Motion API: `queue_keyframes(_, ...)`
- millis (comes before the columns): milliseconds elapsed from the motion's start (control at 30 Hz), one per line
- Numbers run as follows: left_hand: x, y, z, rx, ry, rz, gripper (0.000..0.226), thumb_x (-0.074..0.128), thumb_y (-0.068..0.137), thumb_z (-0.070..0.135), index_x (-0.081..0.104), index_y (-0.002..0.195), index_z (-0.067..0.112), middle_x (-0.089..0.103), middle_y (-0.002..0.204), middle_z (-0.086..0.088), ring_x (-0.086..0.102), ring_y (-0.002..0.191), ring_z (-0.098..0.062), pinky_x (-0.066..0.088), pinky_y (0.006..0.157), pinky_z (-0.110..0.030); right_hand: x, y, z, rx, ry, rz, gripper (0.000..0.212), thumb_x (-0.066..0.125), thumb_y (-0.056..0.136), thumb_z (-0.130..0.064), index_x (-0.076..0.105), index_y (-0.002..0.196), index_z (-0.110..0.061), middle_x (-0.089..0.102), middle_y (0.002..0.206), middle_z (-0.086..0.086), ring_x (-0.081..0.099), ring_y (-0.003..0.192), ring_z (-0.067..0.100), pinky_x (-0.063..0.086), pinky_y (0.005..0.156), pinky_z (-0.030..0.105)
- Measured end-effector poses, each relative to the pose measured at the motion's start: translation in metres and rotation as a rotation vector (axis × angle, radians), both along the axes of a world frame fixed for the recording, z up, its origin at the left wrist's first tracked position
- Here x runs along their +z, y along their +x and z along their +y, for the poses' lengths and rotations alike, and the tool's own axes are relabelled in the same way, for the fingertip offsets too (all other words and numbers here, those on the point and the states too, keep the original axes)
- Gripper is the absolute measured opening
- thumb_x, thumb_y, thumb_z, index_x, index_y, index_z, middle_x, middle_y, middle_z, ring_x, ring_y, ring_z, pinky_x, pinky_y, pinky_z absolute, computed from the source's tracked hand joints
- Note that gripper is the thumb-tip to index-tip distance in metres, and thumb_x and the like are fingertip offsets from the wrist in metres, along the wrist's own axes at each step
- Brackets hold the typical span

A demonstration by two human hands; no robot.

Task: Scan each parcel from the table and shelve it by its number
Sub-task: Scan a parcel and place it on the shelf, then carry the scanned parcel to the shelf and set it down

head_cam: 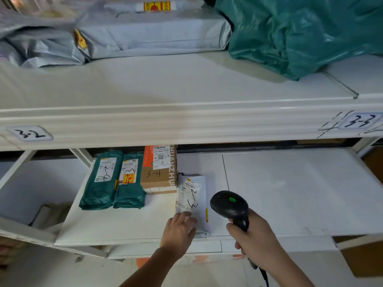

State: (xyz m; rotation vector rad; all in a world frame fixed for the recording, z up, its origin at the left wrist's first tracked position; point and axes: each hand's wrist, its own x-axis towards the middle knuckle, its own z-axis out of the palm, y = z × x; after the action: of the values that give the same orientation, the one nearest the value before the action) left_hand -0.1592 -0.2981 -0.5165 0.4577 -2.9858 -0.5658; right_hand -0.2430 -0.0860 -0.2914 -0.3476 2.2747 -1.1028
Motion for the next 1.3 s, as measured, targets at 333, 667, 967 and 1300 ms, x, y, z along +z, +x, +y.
queue_keyframes(333,-0.014,0.006,0.008,-0.185,-0.188,-0.388,0.072,0.057,0.101,0.048,0.026,0.165,0.033,-0.002,0.175,-0.007,0.009,0.162,-0.031,0.018,0.127,-0.046,-0.004,-0.001,-0.001,-0.009,-0.001,0.005,0.007,0.061,0.087,-0.019,0.056,0.089,-0.014,0.061,0.077,0.003,0.069,0.058,0.015,0.047,0.049,0.017)
queue_keyframes(667,0.019,-0.094,-0.042,-0.104,-0.081,-0.545,0.064,0.036,0.111,0.049,0.008,0.167,0.039,-0.017,0.175,0.001,-0.013,0.161,-0.03,0.003,0.13,-0.048,-0.003,-0.01,0.008,-0.12,0.015,0.008,0.009,0.062,0.087,-0.019,0.057,0.09,-0.012,0.064,0.078,0.004,0.069,0.059,0.013,0.048,0.051,0.017)
queue_keyframes(967,0.041,-0.12,-0.047,-0.146,-0.157,-0.629,0.067,0.027,0.11,0.055,0.007,0.168,0.029,-0.01,0.176,-0.004,-0.008,0.162,-0.033,0.004,0.13,-0.049,0.007,-0.02,0.01,-0.16,-0.023,0.016,0.005,0.061,0.088,-0.017,0.056,0.088,-0.015,0.061,0.075,0.001,0.067,0.061,0.013,0.044,0.047,0.013)
queue_keyframes(1300,0.131,-0.184,0.031,-0.372,-0.276,-0.449,0.078,0.029,0.108,0.062,0.006,0.168,0.018,-0.003,0.176,-0.006,-0.004,0.163,-0.027,0.003,0.131,-0.043,0.045,-0.035,0.07,-0.262,-0.109,0.023,0.008,0.06,0.089,-0.017,0.056,0.095,-0.014,0.063,0.081,0.003,0.065,0.059,0.013,0.046,0.049,0.016)
